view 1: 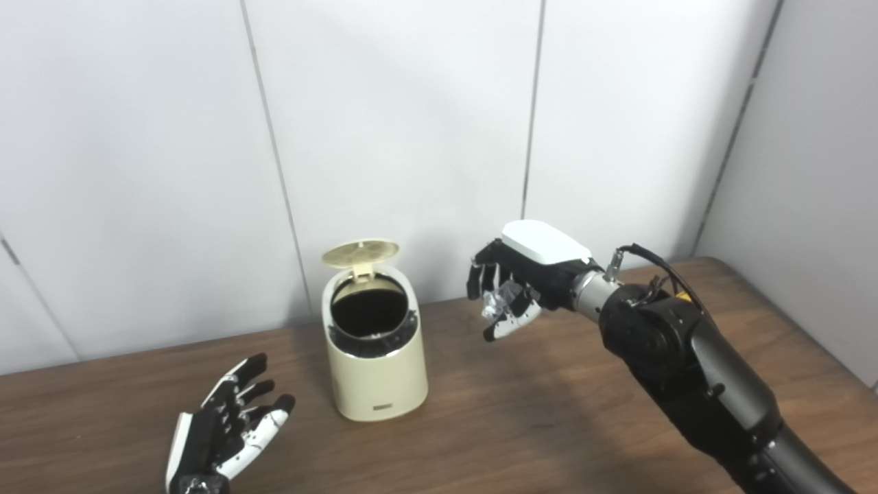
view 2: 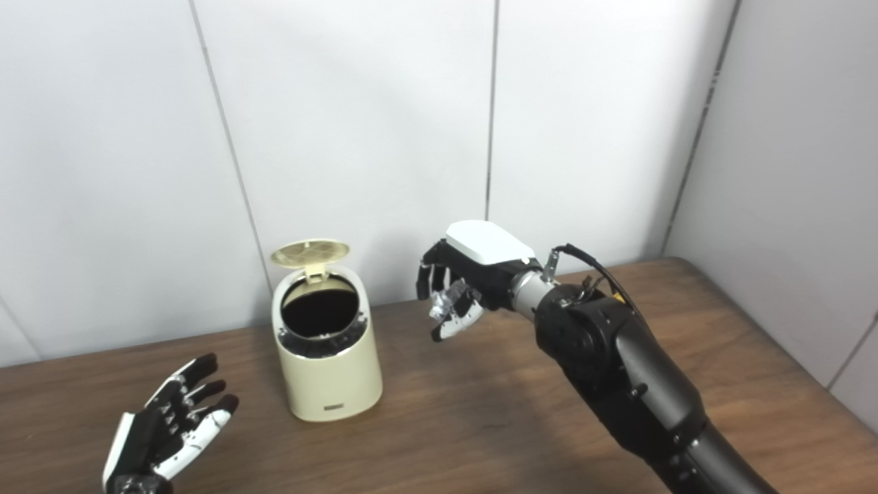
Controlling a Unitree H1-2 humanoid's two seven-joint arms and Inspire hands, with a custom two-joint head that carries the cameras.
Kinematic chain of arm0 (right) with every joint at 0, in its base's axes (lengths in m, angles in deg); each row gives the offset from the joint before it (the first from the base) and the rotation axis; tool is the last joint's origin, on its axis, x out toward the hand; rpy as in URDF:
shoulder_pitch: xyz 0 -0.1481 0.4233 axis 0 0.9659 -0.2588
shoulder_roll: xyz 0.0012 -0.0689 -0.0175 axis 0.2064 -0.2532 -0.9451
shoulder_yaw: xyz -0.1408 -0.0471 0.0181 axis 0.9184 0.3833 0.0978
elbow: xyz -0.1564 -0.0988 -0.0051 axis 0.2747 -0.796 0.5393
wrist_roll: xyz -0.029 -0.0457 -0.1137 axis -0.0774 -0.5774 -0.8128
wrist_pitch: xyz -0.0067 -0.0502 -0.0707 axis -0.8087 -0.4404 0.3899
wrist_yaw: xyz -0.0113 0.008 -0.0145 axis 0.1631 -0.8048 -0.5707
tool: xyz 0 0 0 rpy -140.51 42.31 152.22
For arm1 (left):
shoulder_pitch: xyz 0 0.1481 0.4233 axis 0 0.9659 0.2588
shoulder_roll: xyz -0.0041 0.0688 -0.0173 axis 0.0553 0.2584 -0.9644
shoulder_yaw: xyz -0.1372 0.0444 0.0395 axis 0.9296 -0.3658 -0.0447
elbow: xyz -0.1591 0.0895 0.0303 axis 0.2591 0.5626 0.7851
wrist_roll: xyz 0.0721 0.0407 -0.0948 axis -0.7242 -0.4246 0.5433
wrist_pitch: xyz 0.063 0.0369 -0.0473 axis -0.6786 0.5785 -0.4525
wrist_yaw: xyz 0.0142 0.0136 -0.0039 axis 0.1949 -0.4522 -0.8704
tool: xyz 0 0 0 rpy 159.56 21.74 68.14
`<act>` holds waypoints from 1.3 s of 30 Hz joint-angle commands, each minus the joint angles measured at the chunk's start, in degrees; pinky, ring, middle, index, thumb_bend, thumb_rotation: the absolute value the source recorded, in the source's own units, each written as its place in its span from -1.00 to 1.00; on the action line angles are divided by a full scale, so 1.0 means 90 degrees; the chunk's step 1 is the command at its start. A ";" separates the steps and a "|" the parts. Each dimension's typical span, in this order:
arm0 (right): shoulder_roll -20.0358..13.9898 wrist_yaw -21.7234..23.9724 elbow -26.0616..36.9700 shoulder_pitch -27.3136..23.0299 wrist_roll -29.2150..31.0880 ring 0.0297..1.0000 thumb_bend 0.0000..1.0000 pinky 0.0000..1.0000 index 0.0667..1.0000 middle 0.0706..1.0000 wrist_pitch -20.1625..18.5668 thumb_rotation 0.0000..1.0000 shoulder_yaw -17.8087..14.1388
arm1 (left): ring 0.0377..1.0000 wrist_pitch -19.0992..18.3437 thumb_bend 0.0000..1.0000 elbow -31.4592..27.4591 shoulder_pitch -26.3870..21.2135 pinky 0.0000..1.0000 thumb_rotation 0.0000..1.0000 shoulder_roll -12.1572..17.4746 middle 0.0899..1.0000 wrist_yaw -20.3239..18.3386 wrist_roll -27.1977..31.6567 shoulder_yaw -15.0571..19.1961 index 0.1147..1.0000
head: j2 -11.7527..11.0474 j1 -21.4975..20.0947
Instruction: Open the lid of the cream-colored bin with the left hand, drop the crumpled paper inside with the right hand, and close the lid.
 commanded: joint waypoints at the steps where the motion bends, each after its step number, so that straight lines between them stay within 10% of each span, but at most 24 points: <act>1: 0.0107 -0.0005 0.0277 -0.0382 -0.0033 -0.24 0.04 -0.31 -0.05 -0.14 -0.0098 -1.00 -0.0048 | 0.59 0.0262 0.31 -0.0048 -0.0201 0.37 -0.47 -0.0048 0.72 0.0080 -0.0044 -0.0021 0.69 | 0.0010 0.0021; 39: 0.1651 -0.0436 -0.0925 -0.1165 -0.0012 -0.22 0.03 -0.29 -0.10 -0.05 0.0574 -1.00 0.0552 | 0.57 0.0341 0.36 -0.0016 -0.0205 0.45 -0.36 -0.0332 0.68 0.0417 -0.0524 -0.0293 0.67 | 0.0010 0.0706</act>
